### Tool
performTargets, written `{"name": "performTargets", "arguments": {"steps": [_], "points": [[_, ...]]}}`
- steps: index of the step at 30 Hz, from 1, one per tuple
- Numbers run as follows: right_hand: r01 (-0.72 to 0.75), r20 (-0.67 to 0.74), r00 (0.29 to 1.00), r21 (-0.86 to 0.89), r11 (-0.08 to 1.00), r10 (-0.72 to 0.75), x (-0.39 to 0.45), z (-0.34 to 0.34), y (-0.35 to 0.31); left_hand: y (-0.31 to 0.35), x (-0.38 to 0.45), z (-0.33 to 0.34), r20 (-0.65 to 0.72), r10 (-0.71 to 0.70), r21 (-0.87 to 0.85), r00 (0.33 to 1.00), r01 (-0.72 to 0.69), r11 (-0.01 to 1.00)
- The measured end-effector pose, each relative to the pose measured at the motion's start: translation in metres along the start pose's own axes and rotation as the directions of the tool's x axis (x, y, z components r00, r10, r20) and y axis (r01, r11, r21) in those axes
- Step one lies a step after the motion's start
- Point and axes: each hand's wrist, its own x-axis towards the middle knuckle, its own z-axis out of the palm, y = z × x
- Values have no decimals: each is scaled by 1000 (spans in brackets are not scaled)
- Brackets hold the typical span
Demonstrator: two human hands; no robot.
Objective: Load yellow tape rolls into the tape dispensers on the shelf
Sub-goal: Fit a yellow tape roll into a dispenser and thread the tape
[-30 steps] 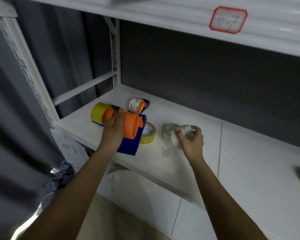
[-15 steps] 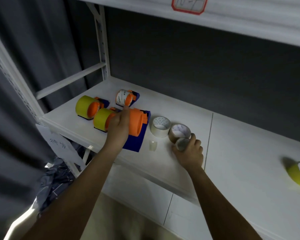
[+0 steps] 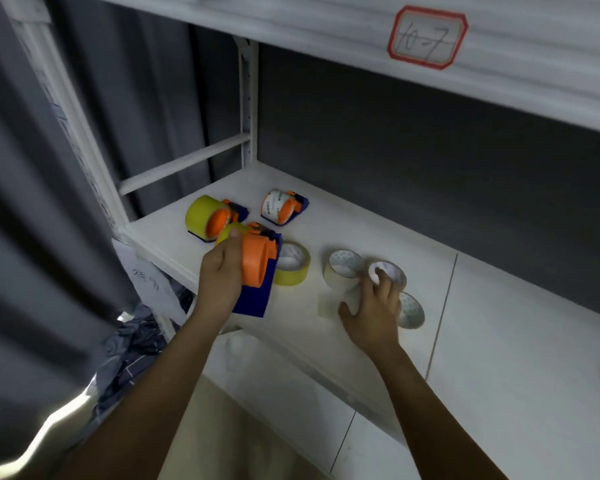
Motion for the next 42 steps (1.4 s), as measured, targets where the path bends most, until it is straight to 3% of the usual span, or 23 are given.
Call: {"name": "performTargets", "arguments": {"steps": [4,7,13,20,23,25,28,30,31,35,39,42], "points": [[220,117,968,16,975,-220,24,18,-43,-3,0,-17,-18,-1,22,1000,1,1000],[282,190,939,45,958,-285,45,34,-65,-3,-4,-25,-5,-15,16,1000,15,1000],[126,443,889,-2,992,-112,93,71,-93,-6,-6,-51,17,-3,77,1000,2,997],[22,419,908,-38,999,-5,110,90,-104,-4,3,-69,58,4,74,998,-8,997],[-111,220,971,72,991,92,100,78,-108,-3,10,-72,73,-14,55,997,10,998],[-168,94,985,390,905,142,89,59,-113,-1,15,-72,77,-18,41,997,15,999],[-193,152,981,809,555,121,69,17,-126,6,22,-66,90,-39,27,995,36,999],[-216,221,975,937,276,15,54,-8,-135,13,25,-60,102,-45,-10,994,46,999],[-218,233,971,952,215,-49,46,-16,-140,16,26,-56,105,-42,-31,994,46,998],[-131,190,964,949,285,-188,19,-24,-157,26,24,-40,131,0,-33,991,4,999],[-321,339,924,939,123,-174,9,-21,-161,36,17,-35,180,36,-37,983,-30,999],[-334,357,919,931,150,-167,6,-21,-160,39,15,-38,204,78,-38,976,-72,997]]}}
